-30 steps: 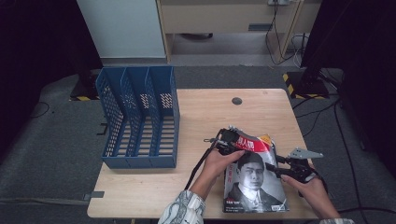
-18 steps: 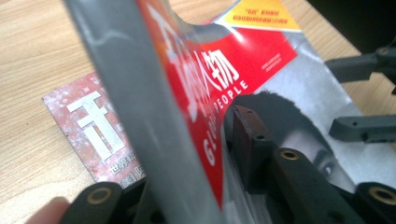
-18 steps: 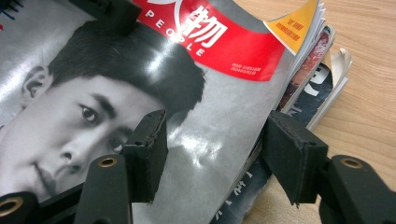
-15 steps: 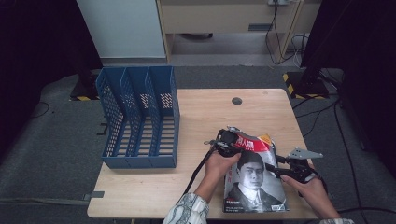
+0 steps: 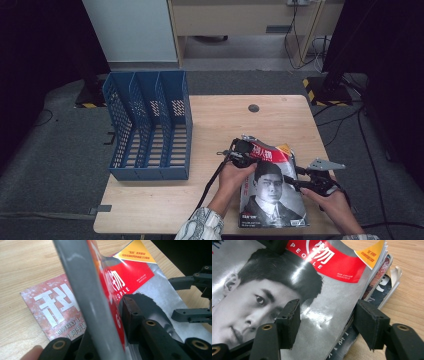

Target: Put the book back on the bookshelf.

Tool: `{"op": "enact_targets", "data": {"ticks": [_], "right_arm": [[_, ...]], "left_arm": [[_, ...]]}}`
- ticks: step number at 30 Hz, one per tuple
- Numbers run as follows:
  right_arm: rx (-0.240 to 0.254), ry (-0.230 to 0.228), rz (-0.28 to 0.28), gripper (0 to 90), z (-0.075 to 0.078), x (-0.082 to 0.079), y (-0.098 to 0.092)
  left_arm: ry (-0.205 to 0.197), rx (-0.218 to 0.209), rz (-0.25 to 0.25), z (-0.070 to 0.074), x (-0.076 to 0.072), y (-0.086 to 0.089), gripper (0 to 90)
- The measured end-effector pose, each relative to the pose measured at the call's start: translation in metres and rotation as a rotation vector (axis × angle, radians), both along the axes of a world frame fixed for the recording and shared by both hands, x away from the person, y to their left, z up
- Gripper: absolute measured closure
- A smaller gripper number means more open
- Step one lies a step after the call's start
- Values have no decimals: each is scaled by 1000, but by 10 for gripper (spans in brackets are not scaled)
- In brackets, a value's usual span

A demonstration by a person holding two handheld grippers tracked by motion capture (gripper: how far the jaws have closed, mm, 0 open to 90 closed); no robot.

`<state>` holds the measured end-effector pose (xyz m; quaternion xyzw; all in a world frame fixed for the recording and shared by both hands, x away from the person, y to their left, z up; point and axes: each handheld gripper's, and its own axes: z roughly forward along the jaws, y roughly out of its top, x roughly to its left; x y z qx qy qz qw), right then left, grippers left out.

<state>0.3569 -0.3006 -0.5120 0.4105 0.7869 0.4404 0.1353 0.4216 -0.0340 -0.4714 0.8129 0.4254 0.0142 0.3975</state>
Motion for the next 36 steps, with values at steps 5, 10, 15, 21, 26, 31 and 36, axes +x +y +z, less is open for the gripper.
{"op": "enact_targets", "data": {"ticks": [5, 10, 15, 21, 26, 31, 36], "right_arm": [[-2, 11, -4, 331, 1, 0, 1], [19, 0, 0, 256, 3, 2, 1], [25, -1, 19, 187, 8, 4, 2], [-4, 42, 107, 149, 13, 11, -1], [-9, 31, 131, 194, 16, 17, 0], [3, 33, 167, 217, 15, 23, -1], [-1, 36, 205, 225, 14, 28, 5]], "left_arm": [[-49, -19, -5, 3, -4, 2, 811], [-115, -72, -34, 15, -11, 6, 819], [-168, -75, -52, 23, -17, 7, 823], [-233, -81, -76, 33, -20, 9, 829], [-279, -102, -88, 42, -24, 13, 831], [-313, -116, -92, 51, -25, 17, 836], [-341, -115, -103, 57, -27, 18, 838]]}}
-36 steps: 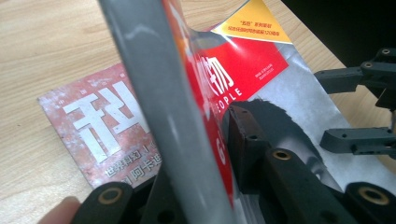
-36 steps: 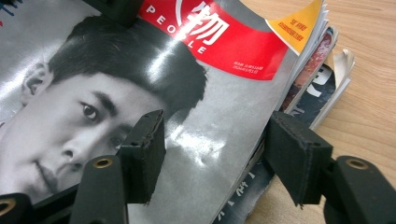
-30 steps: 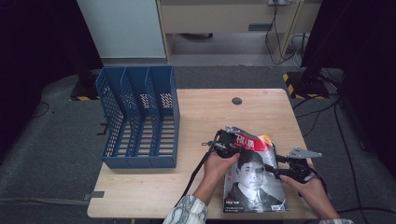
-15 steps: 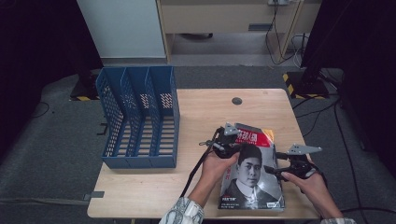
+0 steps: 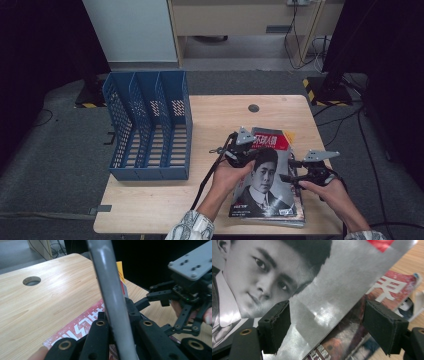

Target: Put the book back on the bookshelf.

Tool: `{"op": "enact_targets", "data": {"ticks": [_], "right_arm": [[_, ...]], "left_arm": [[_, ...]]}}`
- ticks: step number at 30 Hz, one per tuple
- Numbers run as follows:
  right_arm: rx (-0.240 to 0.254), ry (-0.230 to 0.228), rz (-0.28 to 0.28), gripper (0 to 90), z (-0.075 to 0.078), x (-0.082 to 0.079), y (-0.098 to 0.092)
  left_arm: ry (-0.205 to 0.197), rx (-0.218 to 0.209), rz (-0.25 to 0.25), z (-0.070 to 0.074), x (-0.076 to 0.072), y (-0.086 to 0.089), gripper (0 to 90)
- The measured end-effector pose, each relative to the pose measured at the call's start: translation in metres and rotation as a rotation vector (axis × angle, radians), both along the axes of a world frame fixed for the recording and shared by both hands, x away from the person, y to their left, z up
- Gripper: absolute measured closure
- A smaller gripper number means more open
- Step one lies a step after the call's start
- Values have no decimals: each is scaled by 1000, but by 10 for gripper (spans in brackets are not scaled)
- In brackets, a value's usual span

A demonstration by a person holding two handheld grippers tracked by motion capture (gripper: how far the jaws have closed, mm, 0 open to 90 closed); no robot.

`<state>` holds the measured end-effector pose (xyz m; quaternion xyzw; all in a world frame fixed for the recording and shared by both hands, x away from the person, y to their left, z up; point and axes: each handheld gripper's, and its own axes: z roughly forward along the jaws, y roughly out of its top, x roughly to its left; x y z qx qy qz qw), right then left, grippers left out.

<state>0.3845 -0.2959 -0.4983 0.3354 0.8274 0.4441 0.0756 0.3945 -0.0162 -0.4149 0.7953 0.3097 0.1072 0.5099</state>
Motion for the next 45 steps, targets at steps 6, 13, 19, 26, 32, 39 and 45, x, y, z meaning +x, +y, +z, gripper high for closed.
{"op": "enact_targets", "data": {"ticks": [6, 13, 19, 26, 32, 39, 45], "right_arm": [[6, 34, 30, 218, -4, 10, 4], [54, 59, 78, 244, -8, 15, 6], [36, 54, 98, 307, -8, 12, 9], [20, 20, 75, 490, 0, 9, 2], [2, -8, 63, 632, 12, 7, -1], [5, -44, 58, 780, 29, 3, -4], [-13, -84, 51, 815, 43, 0, -3]], "left_arm": [[-32, -1, -22, 6, -3, -1, 841], [-75, -7, -48, 15, -5, -3, 849], [-85, -2, -62, 19, -6, -7, 853], [-94, -16, -64, 18, -5, -2, 853], [-118, -45, -54, 20, -5, 6, 851], [-123, -101, -30, 21, -2, 17, 852], [-157, -132, -26, 25, -2, 22, 852]]}}
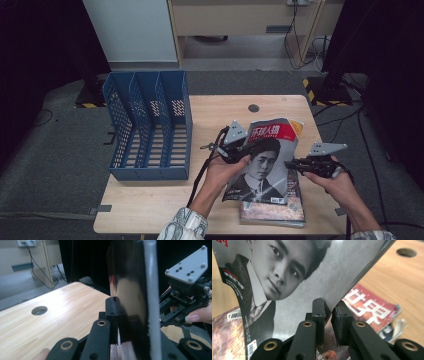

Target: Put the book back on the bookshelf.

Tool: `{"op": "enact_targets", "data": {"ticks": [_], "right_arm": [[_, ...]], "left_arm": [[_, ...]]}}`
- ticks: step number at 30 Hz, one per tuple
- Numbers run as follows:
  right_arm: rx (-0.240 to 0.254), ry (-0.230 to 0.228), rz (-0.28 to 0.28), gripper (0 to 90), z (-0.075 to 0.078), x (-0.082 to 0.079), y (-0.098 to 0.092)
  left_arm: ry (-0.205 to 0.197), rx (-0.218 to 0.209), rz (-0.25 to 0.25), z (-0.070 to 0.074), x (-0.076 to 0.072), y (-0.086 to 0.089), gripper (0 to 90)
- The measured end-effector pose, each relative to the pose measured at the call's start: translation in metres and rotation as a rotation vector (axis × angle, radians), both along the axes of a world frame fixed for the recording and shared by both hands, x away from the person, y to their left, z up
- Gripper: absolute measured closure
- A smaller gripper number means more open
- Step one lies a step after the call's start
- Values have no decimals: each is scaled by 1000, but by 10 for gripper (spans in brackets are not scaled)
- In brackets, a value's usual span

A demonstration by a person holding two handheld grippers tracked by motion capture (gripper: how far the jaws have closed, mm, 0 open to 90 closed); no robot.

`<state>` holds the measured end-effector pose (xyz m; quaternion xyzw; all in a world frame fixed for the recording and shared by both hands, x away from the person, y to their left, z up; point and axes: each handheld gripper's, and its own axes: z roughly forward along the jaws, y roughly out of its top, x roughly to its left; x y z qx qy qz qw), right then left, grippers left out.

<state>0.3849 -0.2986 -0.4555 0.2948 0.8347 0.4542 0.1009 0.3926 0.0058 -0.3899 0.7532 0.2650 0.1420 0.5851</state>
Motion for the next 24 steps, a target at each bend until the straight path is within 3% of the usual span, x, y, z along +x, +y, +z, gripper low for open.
{"op": "enact_targets", "data": {"ticks": [7, 9, 24], "right_arm": [[-2, -68, -20, 844, 20, -1, 0], [2, -78, -23, 846, 23, -1, 0], [-22, -139, -34, 854, 40, 1, 3]], "left_arm": [[-10, -25, 16, 3, 3, 11, 859], [-3, -43, 14, 3, 3, 14, 861], [-35, -50, 22, 12, 5, 20, 855]]}}
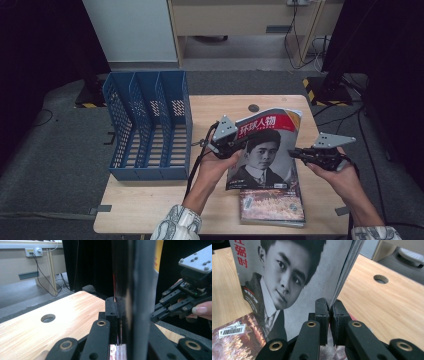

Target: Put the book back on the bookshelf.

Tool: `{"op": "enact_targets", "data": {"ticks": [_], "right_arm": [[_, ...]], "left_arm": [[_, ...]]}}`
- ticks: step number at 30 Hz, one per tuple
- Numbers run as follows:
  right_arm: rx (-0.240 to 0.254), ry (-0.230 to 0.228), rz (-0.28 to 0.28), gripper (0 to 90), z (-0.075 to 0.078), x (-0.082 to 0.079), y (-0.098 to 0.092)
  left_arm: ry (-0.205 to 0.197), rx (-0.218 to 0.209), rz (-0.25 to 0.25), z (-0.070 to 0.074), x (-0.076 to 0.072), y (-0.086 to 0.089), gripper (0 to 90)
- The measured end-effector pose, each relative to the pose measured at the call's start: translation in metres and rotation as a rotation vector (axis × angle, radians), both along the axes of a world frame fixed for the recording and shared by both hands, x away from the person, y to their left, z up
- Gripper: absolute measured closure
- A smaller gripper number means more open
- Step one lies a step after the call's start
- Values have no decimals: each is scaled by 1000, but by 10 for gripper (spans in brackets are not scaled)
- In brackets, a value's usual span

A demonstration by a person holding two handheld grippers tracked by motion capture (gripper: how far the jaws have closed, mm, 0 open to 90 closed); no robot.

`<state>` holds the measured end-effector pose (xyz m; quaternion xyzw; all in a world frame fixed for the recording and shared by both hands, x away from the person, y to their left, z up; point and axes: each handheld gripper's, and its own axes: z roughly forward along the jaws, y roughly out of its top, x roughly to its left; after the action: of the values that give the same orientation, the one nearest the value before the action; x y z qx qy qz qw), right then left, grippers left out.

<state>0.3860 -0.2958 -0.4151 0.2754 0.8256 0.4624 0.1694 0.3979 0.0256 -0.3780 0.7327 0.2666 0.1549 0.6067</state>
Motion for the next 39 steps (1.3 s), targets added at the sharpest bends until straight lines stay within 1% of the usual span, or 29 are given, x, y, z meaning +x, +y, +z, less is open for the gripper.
{"op": "enact_targets", "data": {"ticks": [2, 6, 10, 14, 18, 22, 23, 26, 31, 33, 34, 35, 39], "right_arm": [[12, -10, -7, 857, 4, 1, -1], [25, -35, -17, 863, 11, 0, -2], [31, -42, -20, 867, 13, -1, -3], [28, -43, -15, 867, 13, -2, -3], [30, -53, -21, 868, 14, -3, -4], [46, -78, -44, 870, 17, -3, -4], [48, -88, -47, 871, 18, -3, -5], [55, -92, -52, 870, 17, -4, -5], [53, -84, -42, 870, 15, -8, -8], [56, -81, -35, 870, 15, -9, -10], [56, -81, -35, 870, 15, -9, -10], [56, -76, -34, 868, 15, -10, -11], [59, -66, -31, 868, 13, -11, -12]], "left_arm": [[-1, -11, 3, 3, 1, 1, 855], [-14, -19, 3, 7, -1, 2, 849], [-25, -9, -2, 8, -3, 1, 850], [-30, -15, -8, 8, -4, 1, 850], [-35, -15, -3, 8, -4, 1, 850], [-50, -14, 4, 11, 0, -1, 852], [-51, -20, 5, 12, 1, -1, 855], [-61, -20, -5, 11, 1, -2, 856], [-60, -30, -15, 11, -3, -3, 844], [-49, -47, -18, 10, -4, -3, 831], [-49, -47, -18, 10, -4, -3, 828], [-41, -71, -20, 9, -5, -3, 819], [-41, -83, -30, 8, -5, -4, 812]]}}
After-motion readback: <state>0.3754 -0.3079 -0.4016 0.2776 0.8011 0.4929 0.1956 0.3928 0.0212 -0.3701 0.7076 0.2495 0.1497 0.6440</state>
